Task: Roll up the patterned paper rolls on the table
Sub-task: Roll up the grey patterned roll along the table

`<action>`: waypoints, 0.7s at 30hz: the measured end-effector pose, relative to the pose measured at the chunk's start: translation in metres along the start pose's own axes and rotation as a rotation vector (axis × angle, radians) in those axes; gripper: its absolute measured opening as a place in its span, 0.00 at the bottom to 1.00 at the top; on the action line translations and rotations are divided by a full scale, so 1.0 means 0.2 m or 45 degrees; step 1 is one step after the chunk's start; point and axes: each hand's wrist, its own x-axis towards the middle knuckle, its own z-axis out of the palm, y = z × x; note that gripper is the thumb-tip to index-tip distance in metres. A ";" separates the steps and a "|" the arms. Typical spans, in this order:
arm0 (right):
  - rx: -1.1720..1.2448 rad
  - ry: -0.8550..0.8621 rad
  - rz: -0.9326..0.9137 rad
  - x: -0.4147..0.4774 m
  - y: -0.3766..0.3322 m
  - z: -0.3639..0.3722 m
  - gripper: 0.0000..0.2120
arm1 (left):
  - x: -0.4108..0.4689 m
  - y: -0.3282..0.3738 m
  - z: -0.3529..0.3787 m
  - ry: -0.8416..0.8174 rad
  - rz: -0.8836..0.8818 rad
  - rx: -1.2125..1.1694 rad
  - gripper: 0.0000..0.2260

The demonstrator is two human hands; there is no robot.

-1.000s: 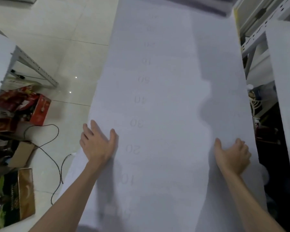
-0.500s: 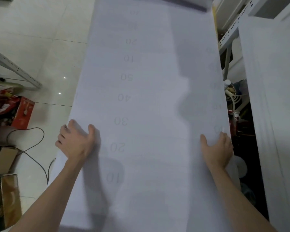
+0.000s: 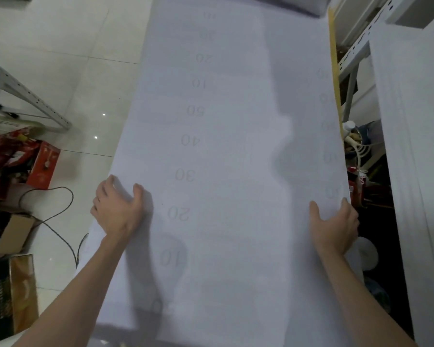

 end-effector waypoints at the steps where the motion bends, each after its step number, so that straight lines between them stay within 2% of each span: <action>1: 0.035 -0.019 0.019 0.02 0.00 0.00 0.40 | 0.03 -0.02 -0.01 -0.012 0.017 -0.038 0.32; 6: 0.130 -0.033 -0.038 0.00 -0.02 0.03 0.38 | 0.03 -0.05 -0.01 -0.075 0.070 -0.117 0.30; 13: 0.188 -0.054 0.079 0.06 0.00 0.00 0.38 | 0.12 -0.07 -0.03 -0.133 0.009 -0.205 0.32; 16: 0.139 -0.036 0.033 -0.01 -0.06 0.04 0.38 | 0.17 -0.05 -0.01 -0.073 -0.062 -0.198 0.31; 21: 0.079 0.007 0.078 0.04 -0.01 -0.02 0.31 | 0.16 -0.01 -0.01 -0.048 -0.164 -0.221 0.32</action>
